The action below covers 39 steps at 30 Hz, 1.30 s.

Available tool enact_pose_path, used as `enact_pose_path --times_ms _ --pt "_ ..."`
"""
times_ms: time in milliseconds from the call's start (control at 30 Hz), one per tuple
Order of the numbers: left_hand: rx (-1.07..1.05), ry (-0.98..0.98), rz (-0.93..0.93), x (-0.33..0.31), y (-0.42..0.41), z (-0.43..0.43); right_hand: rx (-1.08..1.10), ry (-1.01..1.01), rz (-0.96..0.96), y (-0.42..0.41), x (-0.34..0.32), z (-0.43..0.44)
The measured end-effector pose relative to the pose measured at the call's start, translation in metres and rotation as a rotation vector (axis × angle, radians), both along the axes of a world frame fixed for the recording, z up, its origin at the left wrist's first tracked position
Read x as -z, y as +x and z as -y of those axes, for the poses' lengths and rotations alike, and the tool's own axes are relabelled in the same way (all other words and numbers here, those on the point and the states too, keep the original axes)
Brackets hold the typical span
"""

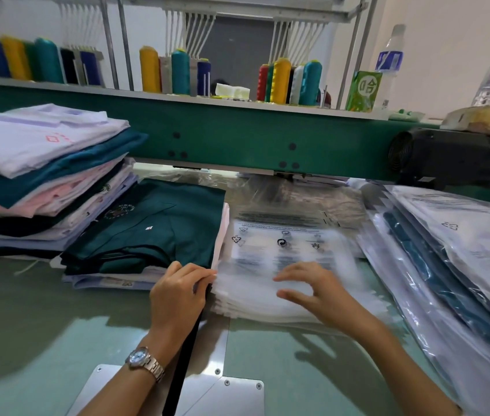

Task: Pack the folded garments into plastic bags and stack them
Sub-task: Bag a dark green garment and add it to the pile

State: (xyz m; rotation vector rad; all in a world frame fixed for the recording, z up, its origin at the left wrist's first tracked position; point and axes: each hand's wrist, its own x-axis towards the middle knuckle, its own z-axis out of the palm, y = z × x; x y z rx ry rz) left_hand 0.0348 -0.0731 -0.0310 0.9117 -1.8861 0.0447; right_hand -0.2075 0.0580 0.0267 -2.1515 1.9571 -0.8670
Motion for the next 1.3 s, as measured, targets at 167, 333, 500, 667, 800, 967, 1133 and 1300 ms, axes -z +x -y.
enact_pose_path --times_ms 167,333,500,667,800,967,1133,1300 --pt "0.005 -0.01 -0.006 -0.002 0.0 0.0 0.007 0.081 0.163 -0.01 0.013 0.017" --pt "0.008 -0.009 -0.009 -0.002 0.0 -0.001 0.02 0.034 0.212 -0.02 0.025 0.017" --pt "0.006 -0.018 -0.008 -0.005 -0.001 -0.001 -0.038 0.028 0.226 -0.019 0.031 0.017" --pt "0.013 -0.012 0.004 -0.004 -0.001 -0.002 0.007 0.031 0.273 -0.028 0.035 0.015" --pt "0.001 -0.013 0.008 -0.003 -0.005 -0.002 0.047 -0.056 0.12 -0.035 0.04 0.011" --pt "0.053 -0.063 0.01 -0.001 -0.005 -0.004 0.108 0.087 -0.115 -0.04 0.044 0.009" --pt "0.152 -0.233 0.095 -0.008 -0.021 -0.021 0.189 0.087 -0.094 -0.035 0.046 0.009" --pt "0.468 -0.473 0.606 -0.008 -0.065 -0.046 0.173 0.062 0.007 -0.03 0.046 0.01"
